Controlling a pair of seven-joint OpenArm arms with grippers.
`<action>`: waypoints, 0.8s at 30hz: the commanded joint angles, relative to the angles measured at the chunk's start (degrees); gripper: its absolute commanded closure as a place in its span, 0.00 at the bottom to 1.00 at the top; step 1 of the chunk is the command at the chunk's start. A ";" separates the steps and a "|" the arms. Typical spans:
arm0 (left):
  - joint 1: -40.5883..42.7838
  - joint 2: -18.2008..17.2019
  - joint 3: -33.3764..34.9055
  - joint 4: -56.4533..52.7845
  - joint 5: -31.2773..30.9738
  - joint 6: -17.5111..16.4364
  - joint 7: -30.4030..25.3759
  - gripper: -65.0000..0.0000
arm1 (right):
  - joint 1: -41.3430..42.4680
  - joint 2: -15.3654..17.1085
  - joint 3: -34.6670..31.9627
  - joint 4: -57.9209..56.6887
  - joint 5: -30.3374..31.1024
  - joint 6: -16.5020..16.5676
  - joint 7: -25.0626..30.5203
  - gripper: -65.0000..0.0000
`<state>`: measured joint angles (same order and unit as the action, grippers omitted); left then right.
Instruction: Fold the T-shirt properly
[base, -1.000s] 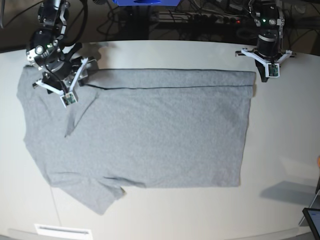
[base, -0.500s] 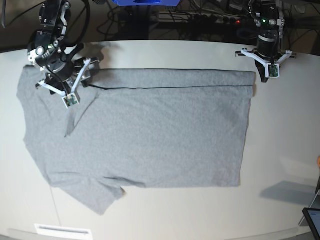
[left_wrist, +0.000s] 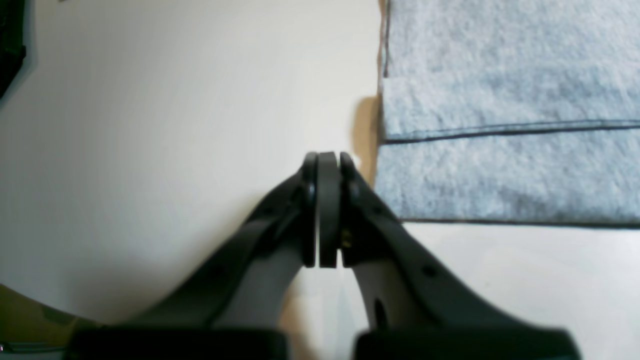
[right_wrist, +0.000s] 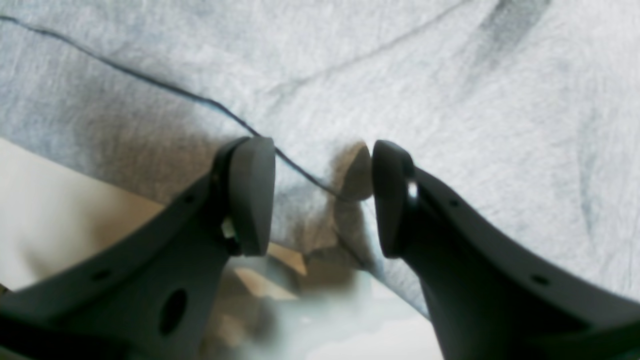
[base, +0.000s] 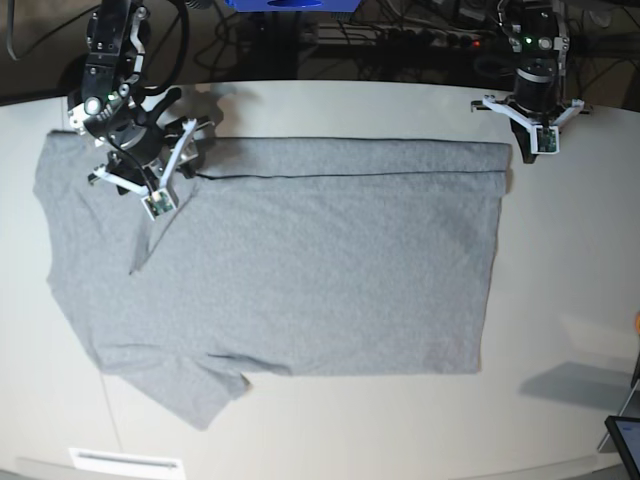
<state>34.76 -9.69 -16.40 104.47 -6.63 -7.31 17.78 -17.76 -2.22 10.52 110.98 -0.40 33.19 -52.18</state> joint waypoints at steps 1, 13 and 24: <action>0.36 -0.46 -0.34 0.81 -0.18 0.59 -1.39 1.00 | 0.40 0.15 0.33 0.80 0.27 0.08 0.97 0.54; 0.36 -0.46 -0.34 0.72 -0.18 0.59 -1.39 1.00 | 0.48 0.33 7.01 1.07 0.18 0.00 0.54 0.40; 0.18 -0.46 -0.34 0.72 -0.09 0.59 -1.39 1.00 | 0.22 -1.78 7.54 0.89 0.36 0.17 0.54 0.42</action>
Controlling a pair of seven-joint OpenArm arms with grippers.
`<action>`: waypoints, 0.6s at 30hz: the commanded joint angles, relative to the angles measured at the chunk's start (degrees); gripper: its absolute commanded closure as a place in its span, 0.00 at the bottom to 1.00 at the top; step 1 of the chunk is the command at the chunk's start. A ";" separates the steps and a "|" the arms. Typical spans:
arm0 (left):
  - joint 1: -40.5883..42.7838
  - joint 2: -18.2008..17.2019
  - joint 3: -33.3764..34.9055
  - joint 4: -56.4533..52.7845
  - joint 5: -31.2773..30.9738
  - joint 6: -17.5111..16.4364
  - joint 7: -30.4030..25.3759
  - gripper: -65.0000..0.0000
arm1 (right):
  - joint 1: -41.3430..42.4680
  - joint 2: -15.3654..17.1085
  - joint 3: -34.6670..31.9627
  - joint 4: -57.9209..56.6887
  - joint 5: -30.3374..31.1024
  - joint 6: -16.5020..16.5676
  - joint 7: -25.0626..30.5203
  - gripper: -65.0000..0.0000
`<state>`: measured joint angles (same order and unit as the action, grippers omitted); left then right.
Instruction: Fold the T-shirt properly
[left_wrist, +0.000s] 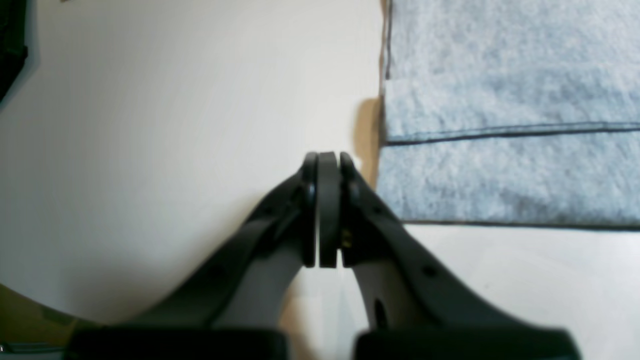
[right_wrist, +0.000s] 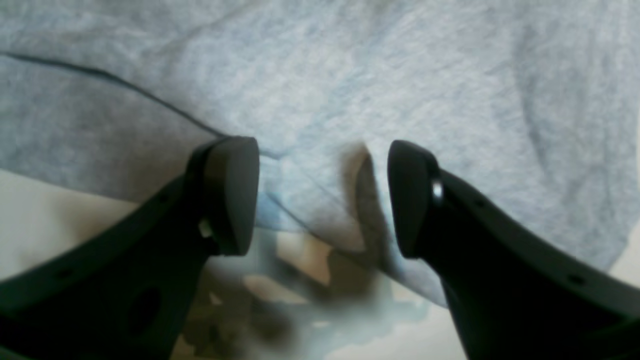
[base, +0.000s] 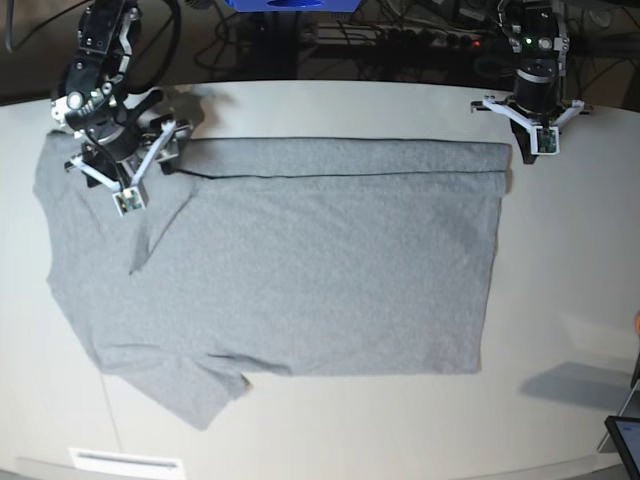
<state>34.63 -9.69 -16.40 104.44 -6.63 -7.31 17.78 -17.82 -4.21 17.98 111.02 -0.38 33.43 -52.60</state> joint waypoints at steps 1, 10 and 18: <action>0.31 -0.46 -0.34 0.74 -0.09 0.59 -1.39 1.00 | 0.29 0.12 -0.09 0.85 0.34 -0.07 0.95 0.42; 0.40 -0.46 -0.34 0.74 0.00 0.59 -1.39 1.00 | 0.55 0.21 -2.64 -1.35 0.34 -0.07 1.39 0.42; 0.22 -0.46 -0.34 0.74 0.17 0.59 -1.39 1.00 | 0.55 0.21 -2.72 -2.14 0.34 -0.07 1.39 0.60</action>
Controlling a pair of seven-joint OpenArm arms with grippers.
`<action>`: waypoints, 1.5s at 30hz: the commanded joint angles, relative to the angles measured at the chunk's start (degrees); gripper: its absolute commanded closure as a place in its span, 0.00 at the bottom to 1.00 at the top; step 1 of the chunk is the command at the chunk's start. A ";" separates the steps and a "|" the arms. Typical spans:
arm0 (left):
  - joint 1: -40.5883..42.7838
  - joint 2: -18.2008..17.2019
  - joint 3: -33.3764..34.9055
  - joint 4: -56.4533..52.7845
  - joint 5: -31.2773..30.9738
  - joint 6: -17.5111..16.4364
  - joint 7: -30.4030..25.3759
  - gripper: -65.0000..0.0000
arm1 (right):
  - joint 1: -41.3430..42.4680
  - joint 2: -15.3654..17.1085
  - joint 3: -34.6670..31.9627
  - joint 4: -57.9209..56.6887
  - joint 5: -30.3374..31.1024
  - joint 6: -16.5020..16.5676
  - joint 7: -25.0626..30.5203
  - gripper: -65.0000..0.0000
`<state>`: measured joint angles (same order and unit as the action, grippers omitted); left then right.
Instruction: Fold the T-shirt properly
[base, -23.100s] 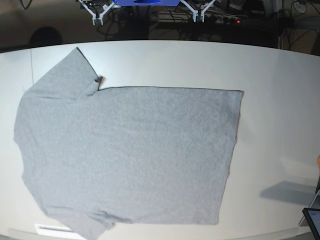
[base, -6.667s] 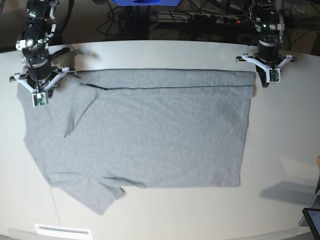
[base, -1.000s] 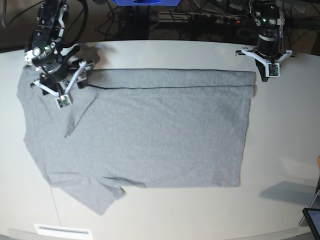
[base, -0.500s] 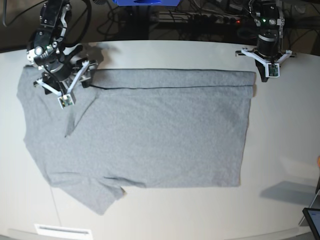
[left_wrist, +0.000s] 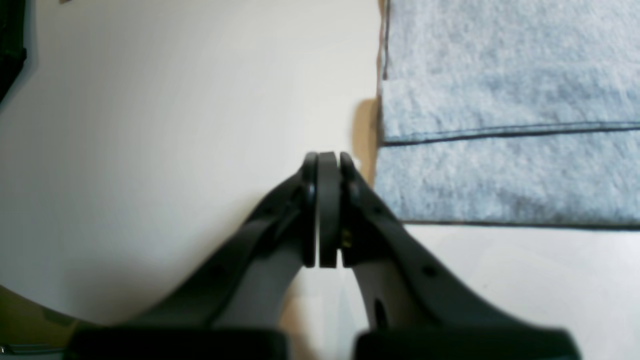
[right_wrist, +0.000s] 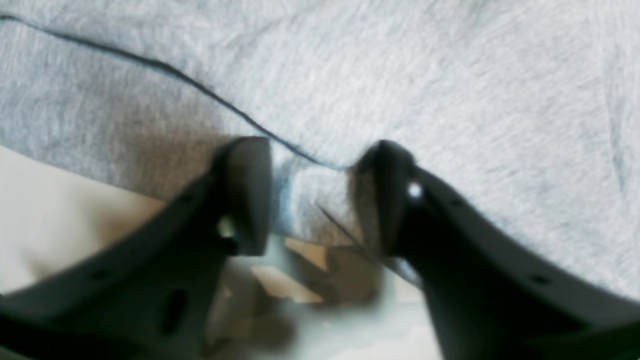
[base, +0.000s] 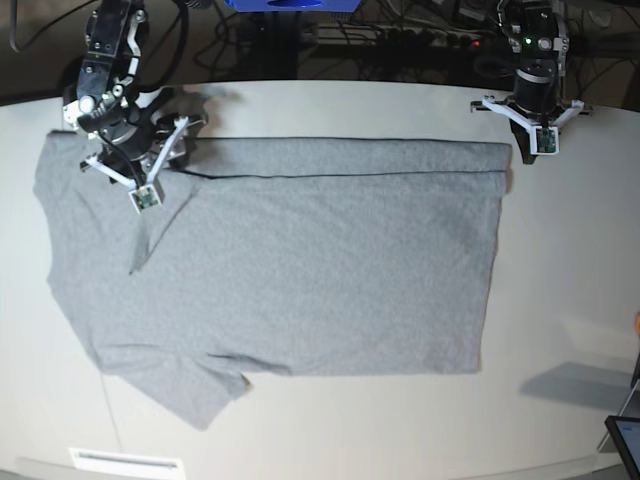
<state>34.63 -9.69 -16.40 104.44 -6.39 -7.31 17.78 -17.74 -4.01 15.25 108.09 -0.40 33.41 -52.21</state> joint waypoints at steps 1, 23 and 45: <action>0.22 -0.46 -0.34 0.74 0.02 0.59 -1.39 1.00 | 0.55 0.10 0.01 0.79 0.36 -0.05 1.00 0.63; 0.14 -0.46 -0.34 0.74 -0.33 0.59 -1.39 1.00 | 3.45 0.27 -0.17 0.79 0.27 -0.05 -0.85 1.00; 0.66 -0.11 -3.60 0.74 -0.42 0.59 -1.30 1.00 | 11.80 0.27 -9.75 -0.01 0.01 -0.49 -7.18 1.00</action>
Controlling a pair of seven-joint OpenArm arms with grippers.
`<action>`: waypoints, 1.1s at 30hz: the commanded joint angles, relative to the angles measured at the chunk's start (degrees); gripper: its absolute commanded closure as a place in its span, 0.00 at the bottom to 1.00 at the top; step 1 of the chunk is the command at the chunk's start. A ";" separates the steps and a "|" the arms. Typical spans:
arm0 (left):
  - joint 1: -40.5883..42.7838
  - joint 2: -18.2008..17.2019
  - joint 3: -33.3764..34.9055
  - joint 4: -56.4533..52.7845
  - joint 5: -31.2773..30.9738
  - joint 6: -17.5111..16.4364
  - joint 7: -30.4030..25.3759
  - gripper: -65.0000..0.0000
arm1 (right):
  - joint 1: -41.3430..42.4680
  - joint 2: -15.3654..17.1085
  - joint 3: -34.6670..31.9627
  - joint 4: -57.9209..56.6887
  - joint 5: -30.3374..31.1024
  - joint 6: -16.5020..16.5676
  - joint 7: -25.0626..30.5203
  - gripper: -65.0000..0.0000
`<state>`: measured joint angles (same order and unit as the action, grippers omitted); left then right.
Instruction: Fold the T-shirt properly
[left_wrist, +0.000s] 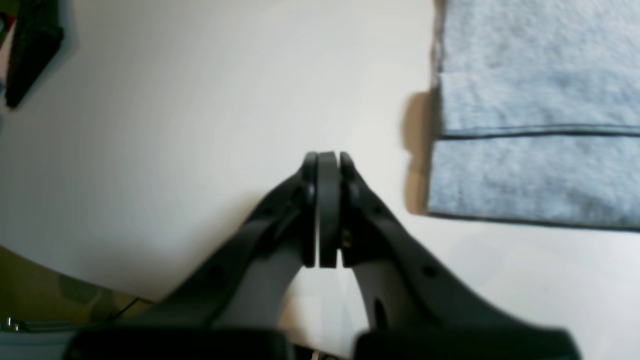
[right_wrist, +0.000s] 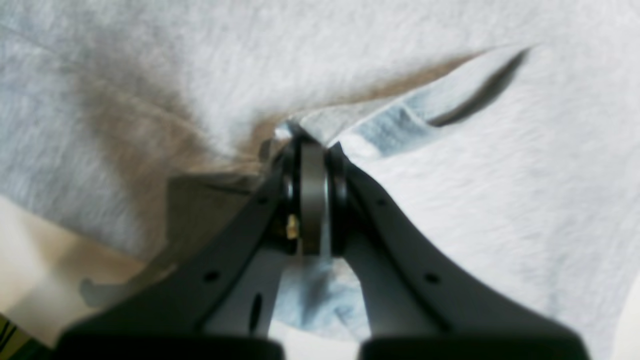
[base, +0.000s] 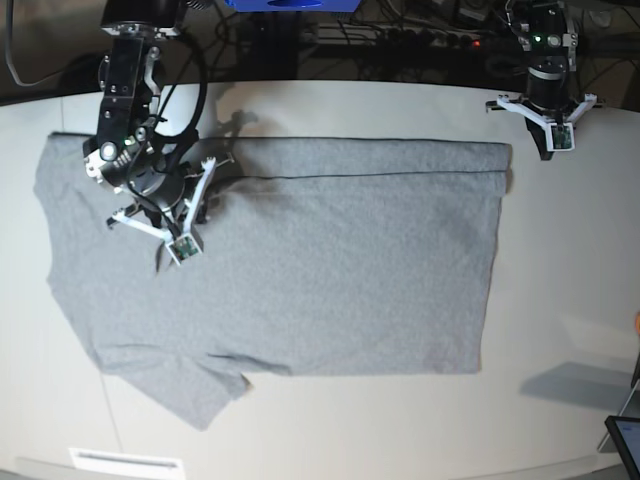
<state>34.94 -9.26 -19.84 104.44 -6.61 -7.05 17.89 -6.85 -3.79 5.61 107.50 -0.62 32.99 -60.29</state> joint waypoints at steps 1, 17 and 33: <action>0.36 -0.63 -0.16 0.74 -0.20 0.32 -1.41 1.00 | 1.45 0.14 -0.11 0.14 0.23 -0.07 0.91 1.00; 1.50 -0.72 -0.25 0.74 -0.20 0.32 -1.41 1.00 | 4.00 1.90 -0.11 -3.72 0.23 -0.07 1.61 0.56; -1.84 0.33 17.59 7.95 0.41 0.24 -0.88 1.00 | -7.43 7.79 18.70 4.72 0.14 -0.07 11.37 0.53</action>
<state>33.10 -8.45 -2.02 111.61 -6.20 -7.35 18.24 -14.68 3.62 24.23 111.18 -0.84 32.99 -50.04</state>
